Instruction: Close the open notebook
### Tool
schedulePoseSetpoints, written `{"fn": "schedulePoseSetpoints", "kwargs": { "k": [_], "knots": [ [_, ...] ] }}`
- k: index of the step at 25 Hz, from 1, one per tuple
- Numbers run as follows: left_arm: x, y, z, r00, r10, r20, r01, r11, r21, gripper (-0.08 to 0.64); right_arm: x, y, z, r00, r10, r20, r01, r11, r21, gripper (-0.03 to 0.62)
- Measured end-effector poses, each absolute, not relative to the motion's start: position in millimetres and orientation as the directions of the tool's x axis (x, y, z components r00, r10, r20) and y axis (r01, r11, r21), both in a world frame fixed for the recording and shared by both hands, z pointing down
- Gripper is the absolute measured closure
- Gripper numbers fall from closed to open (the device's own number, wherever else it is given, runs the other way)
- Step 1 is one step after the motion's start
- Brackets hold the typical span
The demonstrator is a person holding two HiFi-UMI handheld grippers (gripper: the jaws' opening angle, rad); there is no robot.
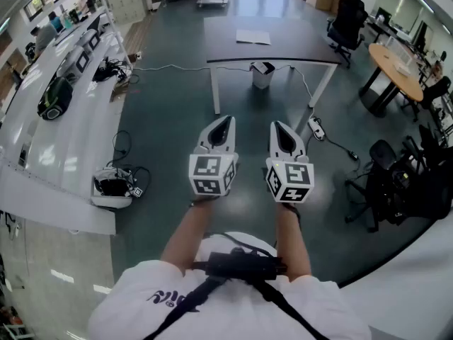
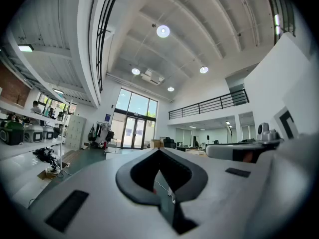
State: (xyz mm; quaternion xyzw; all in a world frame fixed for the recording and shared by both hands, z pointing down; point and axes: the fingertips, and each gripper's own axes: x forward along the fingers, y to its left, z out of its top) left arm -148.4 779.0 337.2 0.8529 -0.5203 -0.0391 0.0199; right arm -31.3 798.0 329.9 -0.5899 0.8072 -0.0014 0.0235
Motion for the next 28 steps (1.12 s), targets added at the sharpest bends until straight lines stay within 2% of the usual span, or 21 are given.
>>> {"fn": "schedulePoseSetpoints", "kwargs": {
  "k": [6, 17, 28],
  "knots": [
    [-125.4, 778.2, 343.7, 0.470, -0.882, -0.037, -0.878, -0.471, 0.082, 0.554, -10.0, 793.3, 333.6, -0.308, -0.950, -0.050, -0.947, 0.311, -0.086, 0.600],
    [-96.0, 757.0, 370.1, 0.416, -0.909, 0.010, -0.904, -0.413, 0.109, 0.553, 36.0, 775.5, 354.8, -0.357, -0.933, -0.038, -0.921, 0.358, -0.152, 0.601],
    [-79.0, 698.4, 382.5, 0.404, -0.915, 0.015, -0.913, -0.403, 0.063, 0.553, 23.8, 718.6, 374.4, -0.405, -0.914, -0.021, -0.906, 0.404, -0.129, 0.600]
  ]
}}
